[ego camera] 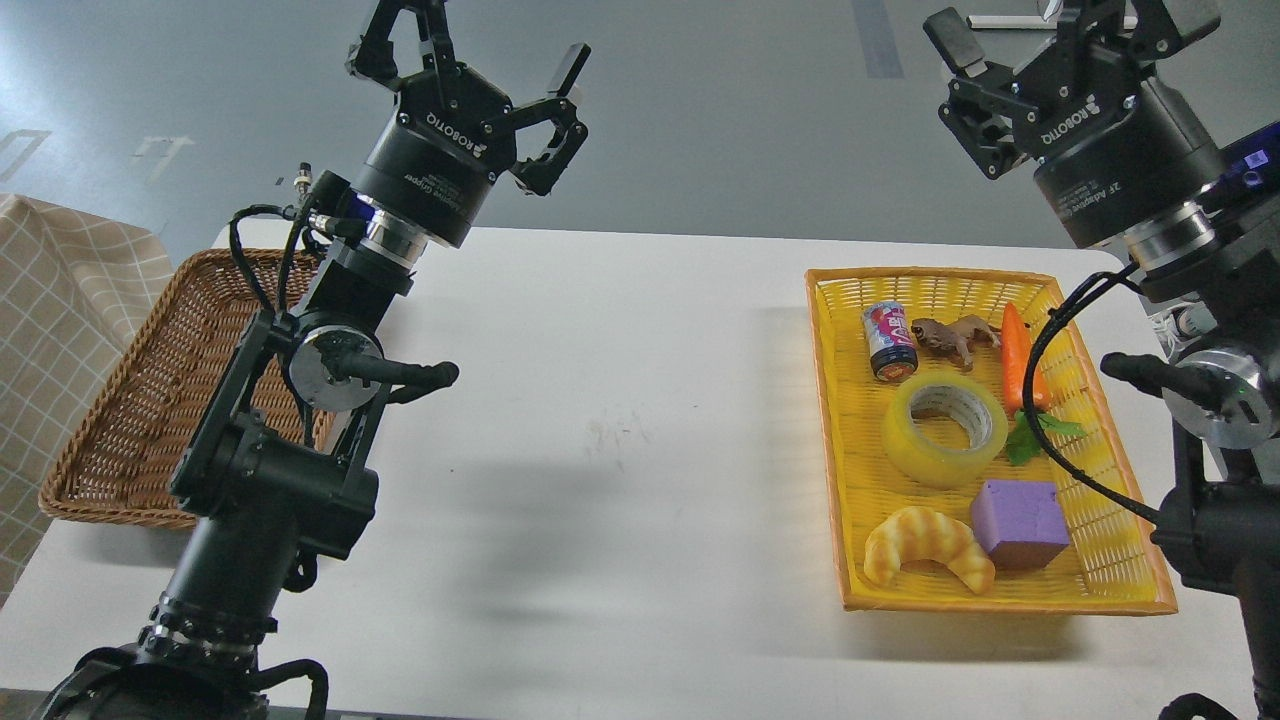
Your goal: Place and transfer tape with both arms
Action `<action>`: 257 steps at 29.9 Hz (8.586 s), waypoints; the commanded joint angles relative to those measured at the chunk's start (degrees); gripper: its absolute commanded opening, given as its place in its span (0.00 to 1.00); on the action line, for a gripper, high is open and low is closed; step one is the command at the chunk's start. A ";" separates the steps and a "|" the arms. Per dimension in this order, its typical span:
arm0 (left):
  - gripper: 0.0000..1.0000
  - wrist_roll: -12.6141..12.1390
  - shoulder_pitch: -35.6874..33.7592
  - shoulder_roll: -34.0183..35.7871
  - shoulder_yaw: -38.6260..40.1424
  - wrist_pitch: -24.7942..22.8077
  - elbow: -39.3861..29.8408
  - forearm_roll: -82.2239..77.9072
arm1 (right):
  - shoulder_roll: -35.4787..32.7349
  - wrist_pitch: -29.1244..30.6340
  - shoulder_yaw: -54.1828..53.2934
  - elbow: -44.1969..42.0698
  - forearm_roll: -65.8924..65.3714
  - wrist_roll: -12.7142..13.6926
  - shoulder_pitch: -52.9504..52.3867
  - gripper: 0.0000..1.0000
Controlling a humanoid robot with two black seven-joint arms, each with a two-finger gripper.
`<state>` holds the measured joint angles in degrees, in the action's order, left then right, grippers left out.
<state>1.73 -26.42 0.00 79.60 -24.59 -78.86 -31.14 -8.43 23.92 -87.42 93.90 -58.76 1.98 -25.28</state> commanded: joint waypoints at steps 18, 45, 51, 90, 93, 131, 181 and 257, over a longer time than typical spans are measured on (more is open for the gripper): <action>0.98 0.29 -1.18 0.00 0.21 0.94 0.28 -0.50 | -28.72 1.39 9.54 2.25 -10.93 7.60 -0.12 0.97; 0.98 0.29 -0.57 0.00 0.12 1.91 0.11 -0.50 | -29.90 2.01 13.68 -4.94 -46.26 6.28 15.96 0.98; 0.98 0.38 -0.65 0.00 0.12 1.91 0.20 -0.42 | -29.11 1.74 15.60 -8.47 -49.25 5.14 16.22 0.98; 0.98 0.64 0.75 0.00 0.38 1.38 0.46 -0.33 | -22.25 1.83 23.44 -15.94 -61.12 1.71 12.18 0.90; 0.98 0.73 0.67 0.00 0.47 1.21 0.46 -0.15 | -21.99 1.83 23.96 -16.29 -61.56 1.71 12.01 0.89; 0.98 0.73 -0.21 0.00 0.73 0.94 0.46 0.46 | -20.67 2.97 27.57 -17.09 -62.00 1.53 9.02 0.20; 0.98 0.64 -0.83 0.00 0.21 1.12 0.55 -0.15 | 2.96 4.08 55.85 -27.61 -56.64 2.85 -25.44 0.00; 0.98 0.64 0.31 0.00 -0.06 1.47 0.72 0.11 | 6.49 -3.09 9.91 -5.66 -6.81 2.50 -8.65 1.00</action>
<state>2.37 -26.11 0.00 79.48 -23.14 -78.14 -31.05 -2.33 20.92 -74.73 87.32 -72.21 4.69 -34.35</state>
